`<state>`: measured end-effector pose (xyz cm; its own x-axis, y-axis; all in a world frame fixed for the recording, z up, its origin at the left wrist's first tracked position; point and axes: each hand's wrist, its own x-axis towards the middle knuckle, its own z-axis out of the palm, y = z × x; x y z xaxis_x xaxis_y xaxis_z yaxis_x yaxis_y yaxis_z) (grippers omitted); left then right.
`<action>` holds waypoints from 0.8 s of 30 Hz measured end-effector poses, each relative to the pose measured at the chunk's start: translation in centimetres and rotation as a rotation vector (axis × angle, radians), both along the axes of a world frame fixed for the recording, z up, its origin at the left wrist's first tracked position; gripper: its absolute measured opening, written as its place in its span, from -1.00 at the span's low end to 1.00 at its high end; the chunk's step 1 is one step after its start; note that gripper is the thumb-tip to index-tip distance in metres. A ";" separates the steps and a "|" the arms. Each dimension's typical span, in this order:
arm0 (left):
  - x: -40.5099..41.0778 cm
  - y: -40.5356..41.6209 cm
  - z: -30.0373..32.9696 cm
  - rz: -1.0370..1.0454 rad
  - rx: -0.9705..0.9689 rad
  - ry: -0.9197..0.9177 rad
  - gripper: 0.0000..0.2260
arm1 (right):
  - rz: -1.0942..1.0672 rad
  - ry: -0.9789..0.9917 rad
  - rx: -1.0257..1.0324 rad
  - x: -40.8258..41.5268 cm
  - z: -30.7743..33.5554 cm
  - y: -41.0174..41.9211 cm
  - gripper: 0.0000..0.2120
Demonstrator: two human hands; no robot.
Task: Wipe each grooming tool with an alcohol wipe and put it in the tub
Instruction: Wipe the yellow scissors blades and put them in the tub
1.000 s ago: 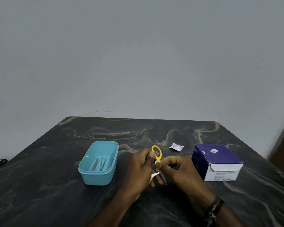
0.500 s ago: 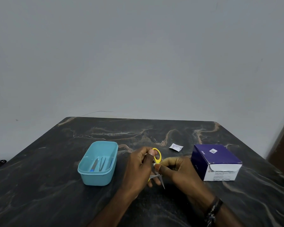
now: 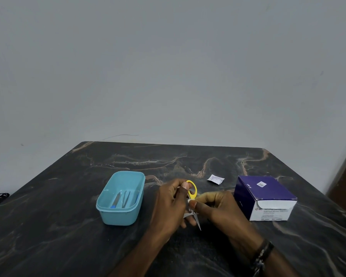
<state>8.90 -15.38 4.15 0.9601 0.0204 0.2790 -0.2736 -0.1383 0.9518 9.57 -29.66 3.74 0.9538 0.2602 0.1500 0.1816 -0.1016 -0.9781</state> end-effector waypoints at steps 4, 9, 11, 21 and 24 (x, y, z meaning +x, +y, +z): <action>0.0 0.2 -0.1 0.013 -0.019 -0.007 -0.82 | 0.056 0.035 -0.058 -0.3 0.4 0.0 -0.75; -0.1 -0.2 -0.1 -0.027 -0.015 -0.003 -0.82 | -0.012 0.024 0.041 -0.2 0.4 -0.2 -0.81; -0.1 -0.2 0.0 -0.030 -0.020 -0.008 -0.82 | -0.021 0.022 0.055 -0.2 0.4 -0.1 -0.79; 0.0 -0.3 -0.4 -0.013 -0.035 -0.018 -0.82 | -0.049 0.029 0.002 -0.2 0.3 0.0 -0.80; 0.1 -0.5 -0.5 -0.023 -0.055 -0.008 -0.83 | -0.175 0.003 0.017 0.2 0.1 0.1 -0.81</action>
